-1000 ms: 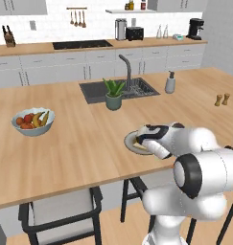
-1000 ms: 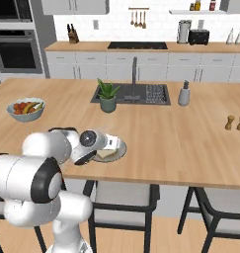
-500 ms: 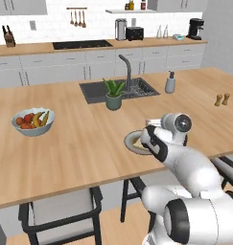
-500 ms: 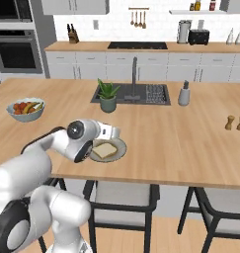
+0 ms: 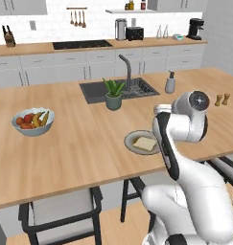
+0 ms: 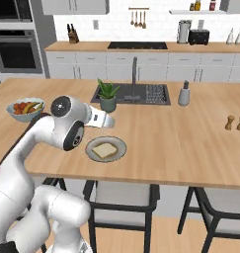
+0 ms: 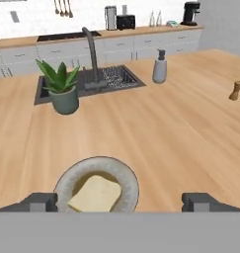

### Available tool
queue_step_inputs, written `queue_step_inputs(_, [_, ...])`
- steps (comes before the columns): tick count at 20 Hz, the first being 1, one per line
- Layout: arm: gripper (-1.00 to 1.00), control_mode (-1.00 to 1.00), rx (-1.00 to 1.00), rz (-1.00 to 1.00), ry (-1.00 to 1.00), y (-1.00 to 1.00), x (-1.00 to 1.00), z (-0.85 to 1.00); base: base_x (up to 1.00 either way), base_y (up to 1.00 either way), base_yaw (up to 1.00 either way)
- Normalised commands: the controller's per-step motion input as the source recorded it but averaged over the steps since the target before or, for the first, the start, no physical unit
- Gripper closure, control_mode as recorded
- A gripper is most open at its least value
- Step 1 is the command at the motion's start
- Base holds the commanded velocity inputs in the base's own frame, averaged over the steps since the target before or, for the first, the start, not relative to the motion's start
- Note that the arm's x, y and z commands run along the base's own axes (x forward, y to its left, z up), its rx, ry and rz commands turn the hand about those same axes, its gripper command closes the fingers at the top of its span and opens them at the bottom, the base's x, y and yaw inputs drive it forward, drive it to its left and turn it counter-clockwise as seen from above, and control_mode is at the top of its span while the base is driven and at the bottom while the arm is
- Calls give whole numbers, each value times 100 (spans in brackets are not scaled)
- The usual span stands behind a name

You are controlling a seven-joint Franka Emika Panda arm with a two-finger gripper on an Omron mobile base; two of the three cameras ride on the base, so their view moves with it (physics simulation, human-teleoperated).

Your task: Start the toaster. Once the lever pops up, take the bread to the plate on the dining counter.

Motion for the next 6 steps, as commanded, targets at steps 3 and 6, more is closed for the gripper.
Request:
queue_step_inputs(3, [-100,-100,6,-6,11,-23,-100,5,0,0,0])
queue_step_inputs(6, [-100,-100,7,-6,9,-29,-100,0,0,0,0])
